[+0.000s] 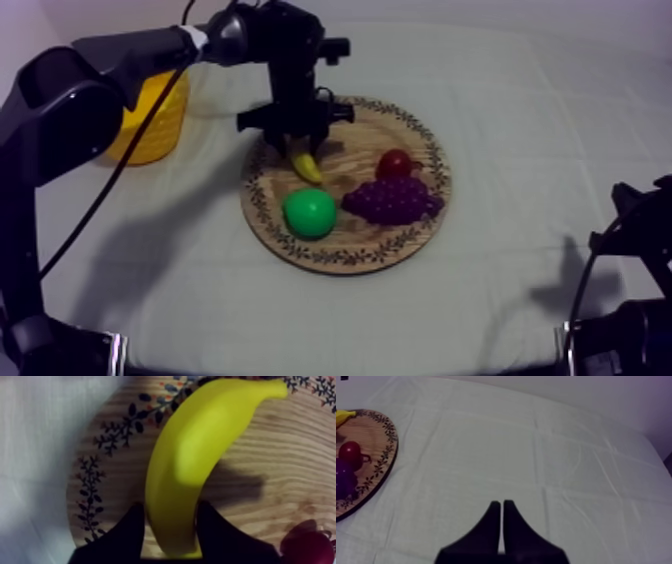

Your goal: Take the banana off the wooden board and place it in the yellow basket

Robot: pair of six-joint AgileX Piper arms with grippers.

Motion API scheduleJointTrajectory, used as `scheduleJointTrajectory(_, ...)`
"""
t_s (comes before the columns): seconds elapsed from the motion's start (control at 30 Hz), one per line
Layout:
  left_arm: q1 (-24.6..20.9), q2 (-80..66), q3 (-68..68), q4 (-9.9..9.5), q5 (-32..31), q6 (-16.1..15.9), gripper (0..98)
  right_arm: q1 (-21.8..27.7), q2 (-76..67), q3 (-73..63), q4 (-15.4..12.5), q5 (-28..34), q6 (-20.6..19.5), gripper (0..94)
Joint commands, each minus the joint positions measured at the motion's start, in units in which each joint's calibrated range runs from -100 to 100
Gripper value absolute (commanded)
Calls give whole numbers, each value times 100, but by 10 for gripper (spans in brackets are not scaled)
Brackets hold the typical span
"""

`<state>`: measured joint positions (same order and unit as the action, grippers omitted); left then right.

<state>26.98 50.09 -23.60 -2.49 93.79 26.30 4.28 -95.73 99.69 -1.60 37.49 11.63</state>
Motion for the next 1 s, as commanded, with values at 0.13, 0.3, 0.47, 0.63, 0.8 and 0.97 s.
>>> scheduleJointTrajectory(0.13, 4, 127, -267, -12, 99, -94, 314, 1, -2, -3, 1, 1, 2, 3)
scheduleJointTrajectory(0.3, 15, 56, -304, -99, 156, -134, 289, 1, -2, -3, 1, 1, 2, 3)
scheduleJointTrajectory(0.47, -22, -350, -365, -323, 449, -134, 276, 1, -2, -3, 1, 1, 2, 3)
scheduleJointTrajectory(0.63, -187, -1075, -431, -563, 578, -116, 255, 1, -2, -3, 1, 1, 2, 3)
scheduleJointTrajectory(0.8, -572, -1893, -115, -729, 600, -117, 247, 1, -2, -3, 1, 1, 2, 3)
scheduleJointTrajectory(0.97, -1121, -2492, 111, -830, 604, -201, 242, 1, -2, -3, 1, 1, 2, 3)
